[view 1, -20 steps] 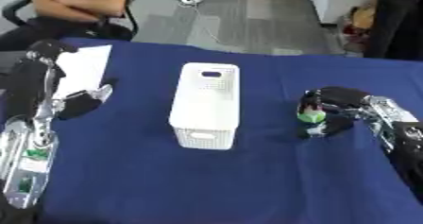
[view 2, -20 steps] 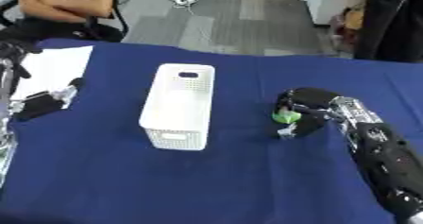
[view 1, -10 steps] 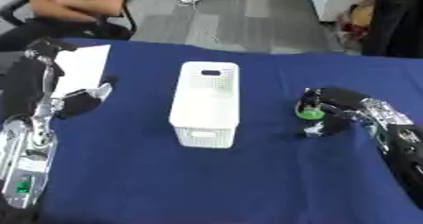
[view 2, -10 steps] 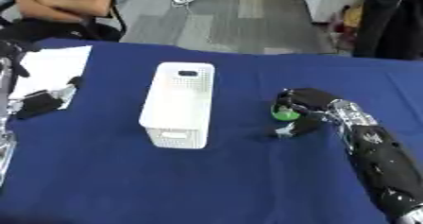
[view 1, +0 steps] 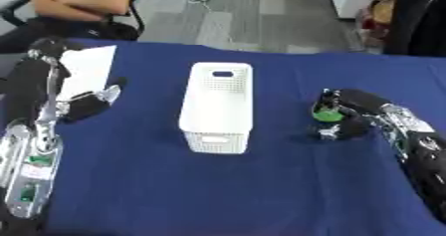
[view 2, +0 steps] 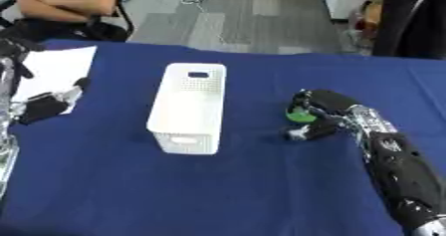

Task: Pick up objects on the table and place them in the box.

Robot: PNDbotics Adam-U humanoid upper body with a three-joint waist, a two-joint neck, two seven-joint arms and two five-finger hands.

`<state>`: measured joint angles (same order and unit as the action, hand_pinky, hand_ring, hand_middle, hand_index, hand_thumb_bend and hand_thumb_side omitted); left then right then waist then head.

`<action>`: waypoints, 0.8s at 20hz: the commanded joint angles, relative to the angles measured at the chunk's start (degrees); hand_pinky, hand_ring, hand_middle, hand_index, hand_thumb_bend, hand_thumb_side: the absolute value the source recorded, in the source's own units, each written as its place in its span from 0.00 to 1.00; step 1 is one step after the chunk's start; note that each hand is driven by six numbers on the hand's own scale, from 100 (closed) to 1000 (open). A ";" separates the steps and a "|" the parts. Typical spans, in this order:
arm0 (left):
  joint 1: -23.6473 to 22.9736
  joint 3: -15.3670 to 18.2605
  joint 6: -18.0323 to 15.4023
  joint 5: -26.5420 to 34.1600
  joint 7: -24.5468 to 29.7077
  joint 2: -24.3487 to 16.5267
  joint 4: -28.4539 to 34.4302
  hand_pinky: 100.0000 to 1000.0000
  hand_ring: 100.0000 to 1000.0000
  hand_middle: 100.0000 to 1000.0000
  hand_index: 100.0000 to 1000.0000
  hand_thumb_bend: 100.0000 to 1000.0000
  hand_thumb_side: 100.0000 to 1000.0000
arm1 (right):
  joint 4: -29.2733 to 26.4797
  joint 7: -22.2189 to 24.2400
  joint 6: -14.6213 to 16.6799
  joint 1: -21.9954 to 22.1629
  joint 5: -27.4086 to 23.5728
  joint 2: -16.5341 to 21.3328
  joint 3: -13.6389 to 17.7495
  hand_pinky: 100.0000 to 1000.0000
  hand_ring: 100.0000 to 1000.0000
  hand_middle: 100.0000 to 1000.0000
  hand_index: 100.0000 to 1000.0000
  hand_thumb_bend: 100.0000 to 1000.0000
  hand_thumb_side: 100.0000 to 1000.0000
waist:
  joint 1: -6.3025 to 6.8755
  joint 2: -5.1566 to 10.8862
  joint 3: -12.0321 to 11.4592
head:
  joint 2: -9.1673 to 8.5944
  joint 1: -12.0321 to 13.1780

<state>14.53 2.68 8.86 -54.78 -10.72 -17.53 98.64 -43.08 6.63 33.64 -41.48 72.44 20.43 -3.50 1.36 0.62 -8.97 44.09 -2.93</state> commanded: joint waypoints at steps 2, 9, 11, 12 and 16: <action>1.15 -0.03 -0.28 0.62 0.13 -0.11 1.29 0.00 0.39 0.65 0.70 0.46 0.39 | 0.33 0.38 -0.91 -1.85 -0.84 0.34 1.15 0.32 0.57 0.71 0.74 0.62 1.00 | 0.22 0.13 -0.19 | 0.03 -0.92; 1.37 -0.11 -0.34 0.82 0.07 0.10 1.35 0.00 0.39 0.65 0.70 0.46 0.39 | 0.77 0.89 -1.90 -2.70 -1.40 0.39 2.08 0.30 0.55 0.71 0.74 0.62 1.00 | 0.35 -0.24 -0.33 | 0.03 -0.84; 1.44 -0.10 -0.35 0.88 0.05 0.17 1.38 0.00 0.39 0.65 0.70 0.46 0.39 | 1.16 1.20 -2.50 -3.06 -1.56 0.30 2.61 0.30 0.55 0.71 0.74 0.63 1.00 | 0.43 -0.39 -0.37 | 0.03 -0.78; 1.47 -0.10 -0.36 0.90 0.05 0.19 1.40 0.00 0.39 0.65 0.70 0.46 0.39 | 1.34 1.35 -2.73 -3.19 -1.58 0.27 2.80 0.30 0.55 0.71 0.74 0.63 1.00 | 0.45 -0.44 -0.38 | 0.03 -0.77; 1.52 -0.06 -0.34 0.90 0.04 0.21 1.44 0.00 0.39 0.65 0.70 0.46 0.39 | 1.57 1.63 -3.09 -3.46 -1.72 0.20 3.14 0.30 0.55 0.71 0.74 0.63 1.00 | 0.50 -0.53 -0.41 | 0.03 -0.74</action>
<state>15.20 2.63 8.76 -54.38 -10.68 -16.65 98.99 -41.38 8.10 30.81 -43.76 70.89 19.96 -0.87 1.69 -0.27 -9.32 44.09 -3.51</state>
